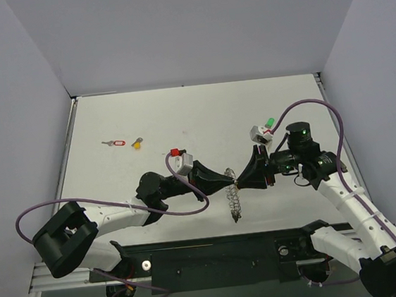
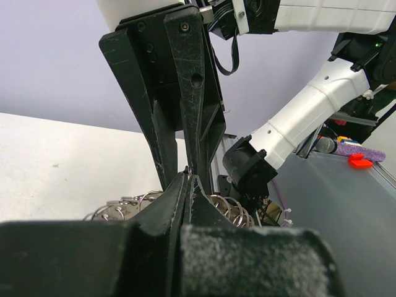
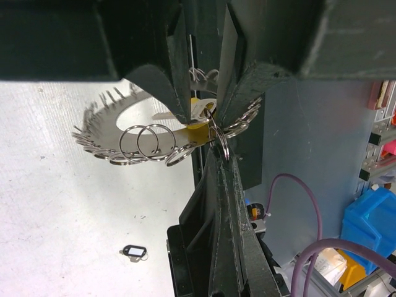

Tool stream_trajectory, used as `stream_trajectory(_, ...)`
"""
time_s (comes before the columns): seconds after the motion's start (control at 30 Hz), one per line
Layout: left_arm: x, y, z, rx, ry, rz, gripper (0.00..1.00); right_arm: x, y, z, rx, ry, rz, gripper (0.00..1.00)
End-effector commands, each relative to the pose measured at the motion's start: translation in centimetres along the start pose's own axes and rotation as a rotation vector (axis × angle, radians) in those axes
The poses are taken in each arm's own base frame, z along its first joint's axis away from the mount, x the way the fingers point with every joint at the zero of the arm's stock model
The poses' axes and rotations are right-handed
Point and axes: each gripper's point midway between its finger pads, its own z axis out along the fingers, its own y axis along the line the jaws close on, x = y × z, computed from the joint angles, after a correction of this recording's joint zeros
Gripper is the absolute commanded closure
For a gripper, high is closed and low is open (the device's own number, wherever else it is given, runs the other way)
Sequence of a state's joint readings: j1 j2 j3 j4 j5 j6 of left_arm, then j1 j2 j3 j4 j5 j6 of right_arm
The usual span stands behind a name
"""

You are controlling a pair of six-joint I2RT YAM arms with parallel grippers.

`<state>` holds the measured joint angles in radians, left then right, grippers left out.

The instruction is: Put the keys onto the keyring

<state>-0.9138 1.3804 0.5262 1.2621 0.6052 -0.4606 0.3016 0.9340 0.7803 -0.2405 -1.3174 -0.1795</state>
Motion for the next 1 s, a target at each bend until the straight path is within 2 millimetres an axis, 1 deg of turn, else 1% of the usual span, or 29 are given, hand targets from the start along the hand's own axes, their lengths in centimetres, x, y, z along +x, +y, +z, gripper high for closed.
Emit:
stream_trajectory(0.0, -7.94, -3.73, 0.41, 0.147, -0.279, 0.212, 1.00, -2.23, 1.36, -0.42, -0.047, -0.037, -0.074, 0.80)
stream_trajectory(0.17, -7.71, -3.63, 0.37, 0.145, -0.272, 0.209, 1.00, -2.69, 1.54, -0.55, -0.045, -0.042, -0.080, 0.76)
stream_trajectory(0.33, -7.82, -3.68, 0.29, 0.143, -0.275, 0.211, 1.00, -2.49, 1.51, -0.49, -0.047, -0.039, -0.074, 0.80)
stream_trajectory(0.43, -7.82, -3.71, 0.31, 0.142, -0.275, 0.209, 1.00, -2.23, 1.41, -0.45, -0.045, -0.036, -0.070, 0.86)
stream_trajectory(0.53, -7.93, -3.67, 0.23, 0.140, -0.276, 0.214, 1.00, -2.15, 1.41, -0.44, -0.045, -0.035, -0.070, 0.87)
stream_trajectory(0.6, -8.00, -3.73, 0.21, 0.140, -0.276, 0.214, 1.00, -2.13, 1.39, -0.43, -0.046, -0.035, -0.067, 0.86)
stream_trajectory(0.7, -7.97, -3.69, 0.11, 0.138, -0.273, 0.216, 1.00, -2.11, 1.36, -0.46, -0.040, -0.034, -0.067, 0.80)
stream_trajectory(0.97, -7.99, -3.67, -0.01, 0.133, -0.271, 0.218, 1.00, -2.26, 1.22, -0.55, -0.031, -0.036, -0.069, 0.77)
